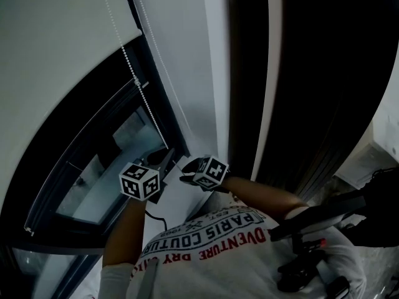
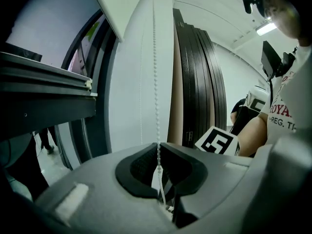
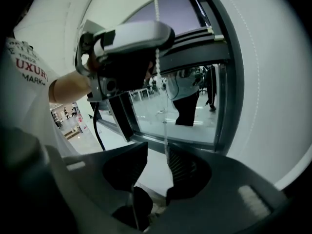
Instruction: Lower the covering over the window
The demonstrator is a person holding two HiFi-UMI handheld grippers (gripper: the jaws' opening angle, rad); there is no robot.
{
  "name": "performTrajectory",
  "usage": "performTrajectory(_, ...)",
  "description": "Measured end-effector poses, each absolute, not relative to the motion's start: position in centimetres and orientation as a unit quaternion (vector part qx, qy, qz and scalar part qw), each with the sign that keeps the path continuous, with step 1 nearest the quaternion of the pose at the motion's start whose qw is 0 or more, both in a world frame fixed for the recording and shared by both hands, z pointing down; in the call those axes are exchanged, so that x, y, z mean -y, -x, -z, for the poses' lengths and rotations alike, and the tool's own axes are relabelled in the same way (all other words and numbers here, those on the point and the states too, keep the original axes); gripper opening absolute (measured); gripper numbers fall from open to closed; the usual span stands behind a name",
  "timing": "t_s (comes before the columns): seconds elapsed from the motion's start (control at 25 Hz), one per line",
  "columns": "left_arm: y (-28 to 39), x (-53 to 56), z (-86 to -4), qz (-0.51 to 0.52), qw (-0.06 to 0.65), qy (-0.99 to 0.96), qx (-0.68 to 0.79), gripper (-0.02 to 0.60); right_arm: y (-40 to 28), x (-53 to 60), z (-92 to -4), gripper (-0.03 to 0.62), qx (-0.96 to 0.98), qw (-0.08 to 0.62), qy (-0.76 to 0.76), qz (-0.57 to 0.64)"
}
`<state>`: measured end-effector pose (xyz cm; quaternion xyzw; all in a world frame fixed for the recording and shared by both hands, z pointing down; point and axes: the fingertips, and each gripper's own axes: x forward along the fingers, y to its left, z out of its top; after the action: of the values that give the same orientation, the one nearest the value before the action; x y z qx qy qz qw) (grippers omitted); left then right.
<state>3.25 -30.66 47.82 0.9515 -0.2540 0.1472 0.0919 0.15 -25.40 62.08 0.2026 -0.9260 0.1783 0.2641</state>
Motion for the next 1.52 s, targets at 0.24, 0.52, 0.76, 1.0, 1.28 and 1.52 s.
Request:
performTrajectory(0.24,-2.9,31.0,-48.0,-0.148,0.089,-0.95,0.259,0.02,-0.7,26.8,-53.7,0.209,0.952,0.206,-0.18,-0.137)
performTrajectory(0.52,-3.1,31.1,-48.0,-0.144,0.084,-0.951,0.259,0.02,-2.5,28.7,-40.8,0.187,0.972,0.102,-0.203,-0.063)
performTrajectory(0.76,-5.0,30.0,-47.7,-0.143,0.076,-0.958,0.236,0.02,-1.8,29.6,-35.5,0.183,0.973,0.074,-0.22,-0.008)
performTrajectory(1.0,-6.7,27.8,-50.1,-0.179,0.045,-0.958,0.22,0.02,-1.1,30.1,-33.7,0.128,0.975,0.062,-0.215,-0.001)
performTrajectory(1.28,-7.1,28.1,-50.0,-0.154,0.067,-0.961,0.221,0.02,-1.2,30.4,-34.0,0.001,0.974,0.057,-0.219,-0.005)
performTrajectory(1.52,-7.0,28.4,-50.0,-0.137,0.078,-0.961,0.227,0.02,-1.3,30.4,-35.7,-0.002,0.97,0.08,-0.229,0.001)
